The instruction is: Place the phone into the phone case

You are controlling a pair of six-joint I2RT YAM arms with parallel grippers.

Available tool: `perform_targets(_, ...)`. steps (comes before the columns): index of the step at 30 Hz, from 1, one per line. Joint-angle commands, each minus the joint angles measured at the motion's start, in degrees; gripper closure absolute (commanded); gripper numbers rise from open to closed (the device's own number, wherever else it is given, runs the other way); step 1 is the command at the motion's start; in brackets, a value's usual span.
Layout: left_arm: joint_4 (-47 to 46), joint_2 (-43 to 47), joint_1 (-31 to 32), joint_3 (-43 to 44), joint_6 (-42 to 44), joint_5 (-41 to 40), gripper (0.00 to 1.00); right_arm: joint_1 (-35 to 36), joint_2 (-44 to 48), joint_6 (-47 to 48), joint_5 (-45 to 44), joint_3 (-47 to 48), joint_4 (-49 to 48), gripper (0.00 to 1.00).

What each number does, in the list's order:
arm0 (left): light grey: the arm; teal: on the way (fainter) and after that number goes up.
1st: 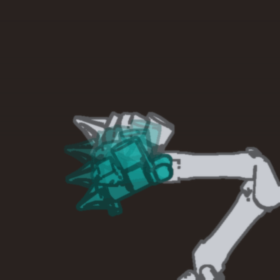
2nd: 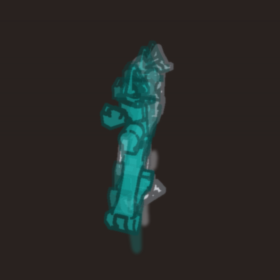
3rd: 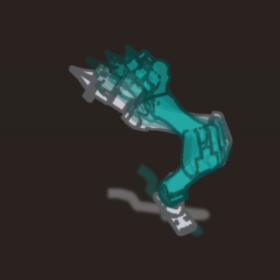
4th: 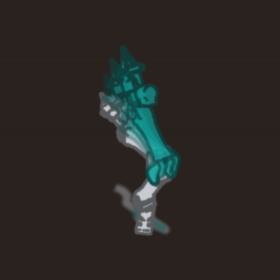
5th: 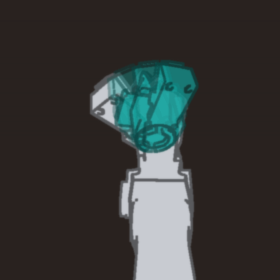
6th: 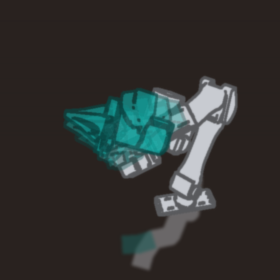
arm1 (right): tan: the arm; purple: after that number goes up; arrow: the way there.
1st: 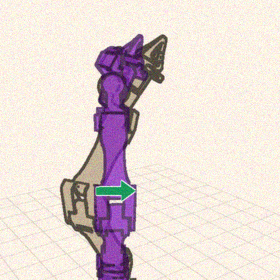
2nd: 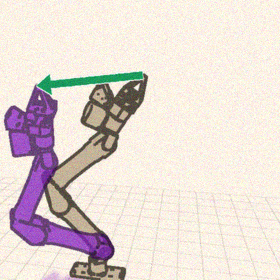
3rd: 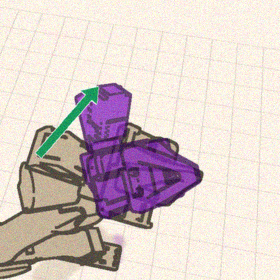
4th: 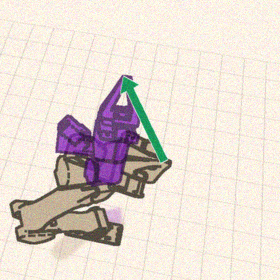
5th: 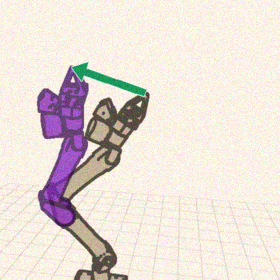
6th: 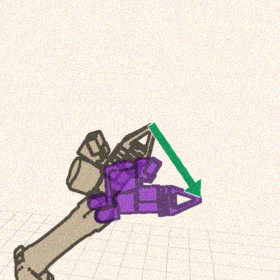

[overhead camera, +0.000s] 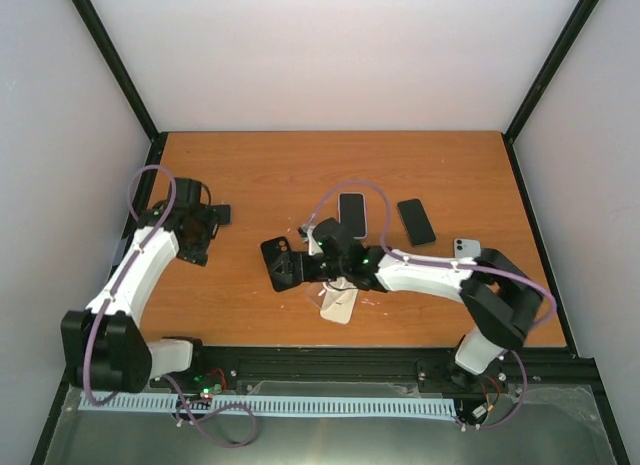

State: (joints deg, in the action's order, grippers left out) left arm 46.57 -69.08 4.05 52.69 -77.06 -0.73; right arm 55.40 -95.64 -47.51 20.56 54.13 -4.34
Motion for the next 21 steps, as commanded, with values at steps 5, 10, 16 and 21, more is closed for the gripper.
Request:
perform_targets(5, 9.16, -15.14, -1.81, 12.67, -7.76, -4.44, 0.05, -0.11, 13.9, 6.84, -8.4, -5.23, 9.89, 0.0)
perform_targets(10, 6.26, -22.42, -3.46, 14.8, -10.64, -4.7, 0.05, -0.11, 18.45, 8.73, -10.29, -5.77, 13.42, 0.0)
perform_targets(16, 3.92, -31.55, -7.93, 21.35, -8.3, -3.57, 0.06, -0.11, 21.86, 9.17, -10.92, -7.32, 14.15, 0.0)
perform_targets(21, 4.77, -39.18, -10.38, 29.4, -6.31, -2.16, 0.05, -0.12, 22.13, 8.65, -12.04, -7.68, 14.3, 0.0)
